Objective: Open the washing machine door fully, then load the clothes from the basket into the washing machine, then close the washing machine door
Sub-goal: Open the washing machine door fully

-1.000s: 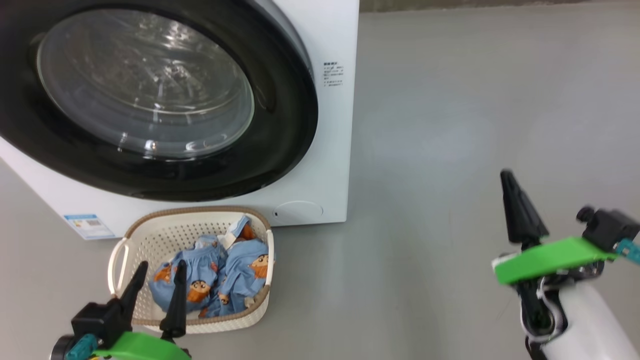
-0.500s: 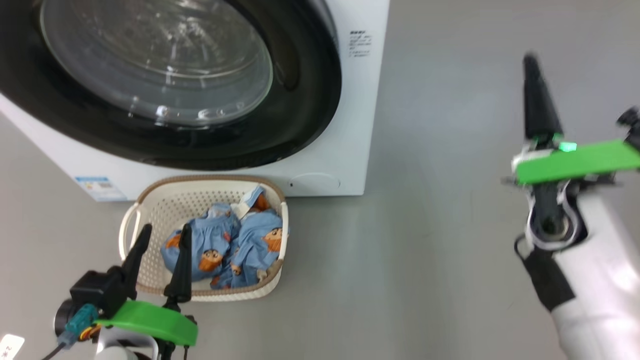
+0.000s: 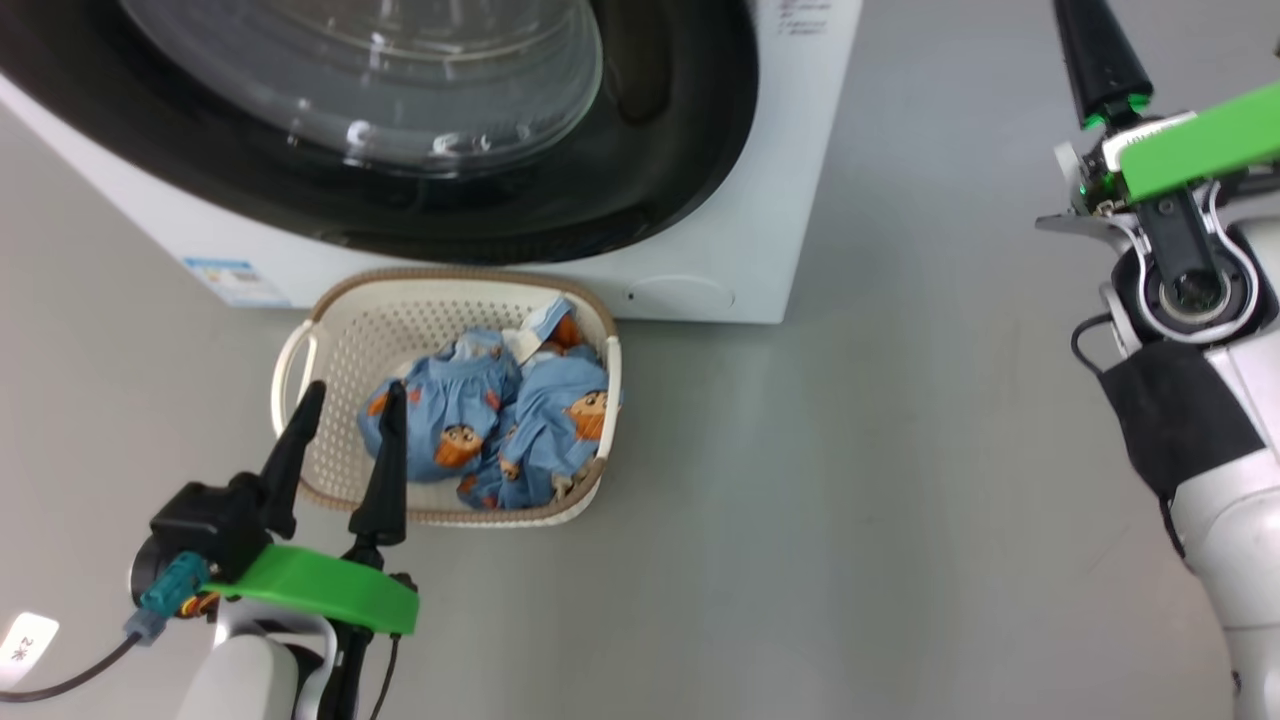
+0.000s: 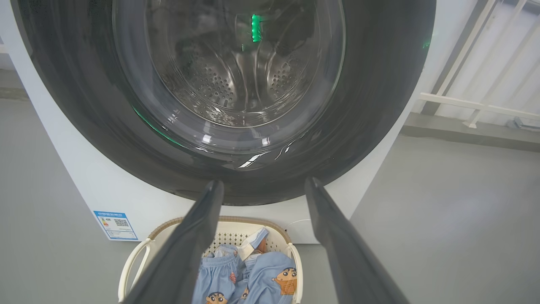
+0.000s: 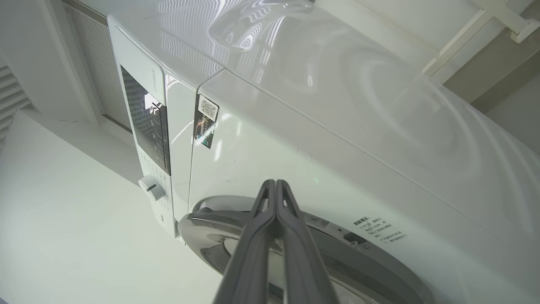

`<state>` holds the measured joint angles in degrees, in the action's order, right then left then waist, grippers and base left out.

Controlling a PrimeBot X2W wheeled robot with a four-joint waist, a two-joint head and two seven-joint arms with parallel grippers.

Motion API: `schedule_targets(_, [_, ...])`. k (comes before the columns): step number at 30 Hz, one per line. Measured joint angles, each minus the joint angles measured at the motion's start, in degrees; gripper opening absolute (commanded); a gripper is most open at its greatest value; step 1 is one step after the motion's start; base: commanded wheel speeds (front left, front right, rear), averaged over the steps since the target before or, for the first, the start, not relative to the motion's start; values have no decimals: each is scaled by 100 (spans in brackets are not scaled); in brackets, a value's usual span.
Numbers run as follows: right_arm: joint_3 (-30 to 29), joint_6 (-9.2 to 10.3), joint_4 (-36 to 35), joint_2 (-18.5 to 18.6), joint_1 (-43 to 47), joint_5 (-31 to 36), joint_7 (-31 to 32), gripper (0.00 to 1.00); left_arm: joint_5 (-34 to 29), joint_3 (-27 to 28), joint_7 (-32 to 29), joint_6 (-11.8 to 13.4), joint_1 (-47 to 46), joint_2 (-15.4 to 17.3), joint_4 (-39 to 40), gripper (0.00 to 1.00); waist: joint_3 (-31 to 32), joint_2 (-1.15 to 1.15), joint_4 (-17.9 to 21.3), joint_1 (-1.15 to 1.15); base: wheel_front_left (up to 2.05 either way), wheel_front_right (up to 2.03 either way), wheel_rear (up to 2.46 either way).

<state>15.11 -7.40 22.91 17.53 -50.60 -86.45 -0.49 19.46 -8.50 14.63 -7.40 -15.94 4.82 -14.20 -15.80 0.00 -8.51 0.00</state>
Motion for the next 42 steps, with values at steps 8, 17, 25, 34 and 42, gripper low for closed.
schedule_targets(8, [276, 0, 408, 164, -585, -474, 1259, 0, 54, -66, 0, 0, -218, -53, 75, 100, -388, 0, -197, 0, 0, 0, 0])
schedule_targets(17, [330, 0, 800, 221, -1276, -691, 2210, 0, 104, -199, 0, 0, -450, -143, 188, 100, -797, 0, -341, 0, 0, 0, 0])
schedule_targets(25, [421, 0, 1073, 199, -1831, -670, 2631, 0, 213, -359, 0, 0, -672, -203, 245, 100, -1153, 0, -502, 0, 0, 0, 0])
schedule_targets(34, [497, 0, 1341, 134, -2218, -573, 2870, 0, 310, -449, 0, 0, -779, -261, 270, 100, -1418, 0, -740, 0, 0, 0, 0])
schedule_targets(42, [577, 0, 1421, 127, -2466, -480, 2910, 0, 358, -524, 0, 0, -860, -303, 287, 100, -1549, 0, -870, 0, 0, 0, 0])
